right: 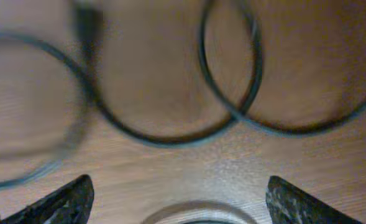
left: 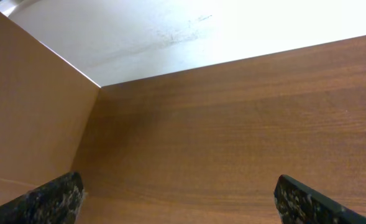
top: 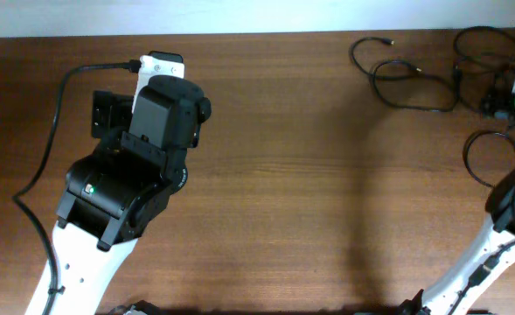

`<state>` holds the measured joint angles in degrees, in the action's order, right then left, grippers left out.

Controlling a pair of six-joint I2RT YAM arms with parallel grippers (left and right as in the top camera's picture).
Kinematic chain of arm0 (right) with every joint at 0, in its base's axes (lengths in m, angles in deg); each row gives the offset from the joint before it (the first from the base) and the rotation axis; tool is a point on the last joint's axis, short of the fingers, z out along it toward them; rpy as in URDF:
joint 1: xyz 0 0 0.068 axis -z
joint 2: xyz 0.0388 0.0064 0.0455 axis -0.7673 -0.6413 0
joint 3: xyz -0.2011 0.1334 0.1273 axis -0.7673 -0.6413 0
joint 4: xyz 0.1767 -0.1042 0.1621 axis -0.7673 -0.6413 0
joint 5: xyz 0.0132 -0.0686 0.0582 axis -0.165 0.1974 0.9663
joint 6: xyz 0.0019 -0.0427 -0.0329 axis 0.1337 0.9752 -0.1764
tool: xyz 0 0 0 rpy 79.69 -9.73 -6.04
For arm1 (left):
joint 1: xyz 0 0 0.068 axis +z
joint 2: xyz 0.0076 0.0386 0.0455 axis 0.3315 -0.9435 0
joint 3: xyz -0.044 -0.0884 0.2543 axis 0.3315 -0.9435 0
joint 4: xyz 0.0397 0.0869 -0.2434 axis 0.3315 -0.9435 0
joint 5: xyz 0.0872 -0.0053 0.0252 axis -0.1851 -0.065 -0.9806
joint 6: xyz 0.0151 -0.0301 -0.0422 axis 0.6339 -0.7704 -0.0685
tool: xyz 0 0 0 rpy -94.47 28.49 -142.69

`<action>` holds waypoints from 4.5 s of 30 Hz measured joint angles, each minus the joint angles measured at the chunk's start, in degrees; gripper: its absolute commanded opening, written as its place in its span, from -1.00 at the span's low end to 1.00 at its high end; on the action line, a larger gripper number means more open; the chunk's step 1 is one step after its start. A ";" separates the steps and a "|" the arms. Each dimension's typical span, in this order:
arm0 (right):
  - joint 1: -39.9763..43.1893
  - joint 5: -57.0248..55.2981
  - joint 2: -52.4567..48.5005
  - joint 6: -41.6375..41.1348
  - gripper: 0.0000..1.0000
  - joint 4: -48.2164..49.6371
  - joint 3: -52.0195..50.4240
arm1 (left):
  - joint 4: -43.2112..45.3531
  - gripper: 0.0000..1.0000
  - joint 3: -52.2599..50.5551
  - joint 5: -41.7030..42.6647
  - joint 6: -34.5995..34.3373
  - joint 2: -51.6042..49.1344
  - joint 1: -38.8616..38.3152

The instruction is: Untangle cables

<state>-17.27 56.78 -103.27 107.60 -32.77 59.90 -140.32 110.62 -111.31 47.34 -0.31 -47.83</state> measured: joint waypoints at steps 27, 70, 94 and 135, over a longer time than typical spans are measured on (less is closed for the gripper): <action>-14.34 8.50 54.49 -4.79 0.91 14.25 -18.99 | -0.83 0.98 0.00 1.51 0.00 0.07 0.00; -17.31 3.17 86.68 -13.81 0.93 17.66 -65.07 | -3.74 0.98 0.00 4.98 -0.02 0.17 0.00; -17.31 -1.95 118.40 -29.79 0.98 11.63 -94.86 | -4.00 0.97 0.00 6.45 0.00 1.31 0.00; -17.31 -12.57 118.40 -36.28 0.98 12.63 -101.04 | -4.85 0.98 0.00 6.47 0.00 5.01 0.00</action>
<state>-34.58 44.21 15.13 71.32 -20.14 -41.14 -145.17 110.62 -104.84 47.34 4.70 -47.83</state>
